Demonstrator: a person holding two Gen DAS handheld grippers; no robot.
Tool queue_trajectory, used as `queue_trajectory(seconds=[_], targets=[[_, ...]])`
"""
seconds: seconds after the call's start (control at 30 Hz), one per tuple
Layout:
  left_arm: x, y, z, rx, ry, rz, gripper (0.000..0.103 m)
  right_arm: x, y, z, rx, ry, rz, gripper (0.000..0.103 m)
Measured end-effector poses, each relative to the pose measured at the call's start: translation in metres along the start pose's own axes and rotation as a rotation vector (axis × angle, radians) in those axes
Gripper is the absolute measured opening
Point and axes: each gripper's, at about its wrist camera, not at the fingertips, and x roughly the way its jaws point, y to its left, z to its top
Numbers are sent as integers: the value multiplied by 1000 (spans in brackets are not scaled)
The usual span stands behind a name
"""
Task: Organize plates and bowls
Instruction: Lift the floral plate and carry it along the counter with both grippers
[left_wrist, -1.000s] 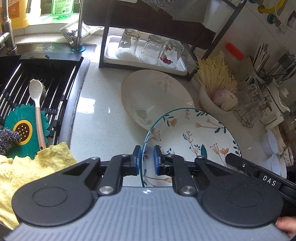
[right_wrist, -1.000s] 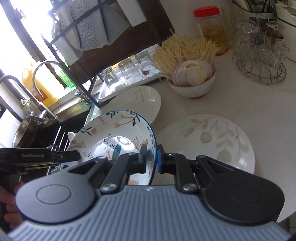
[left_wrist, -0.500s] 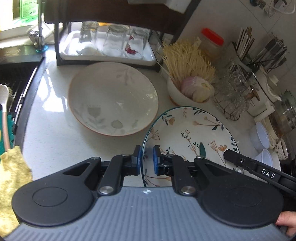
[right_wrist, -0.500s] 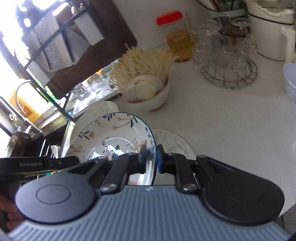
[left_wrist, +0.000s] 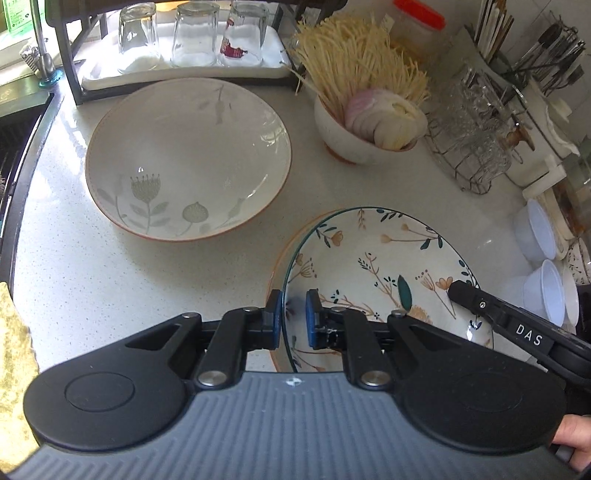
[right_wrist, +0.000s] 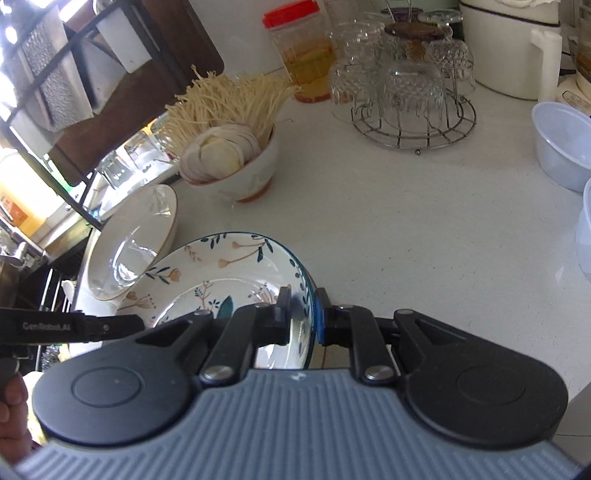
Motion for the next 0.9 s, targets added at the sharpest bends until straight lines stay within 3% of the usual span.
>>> queue_trajectory(seconds=[0.27, 0.53, 0.9], targets=[[7, -17, 7, 64, 21, 42, 17, 4, -2, 4, -15, 5, -33, 17], [15, -22, 8, 59, 50, 64, 20, 5, 2, 2, -68, 2, -53, 20], [15, -22, 7, 43, 59, 69, 21, 9, -7, 5, -22, 28, -21, 21]])
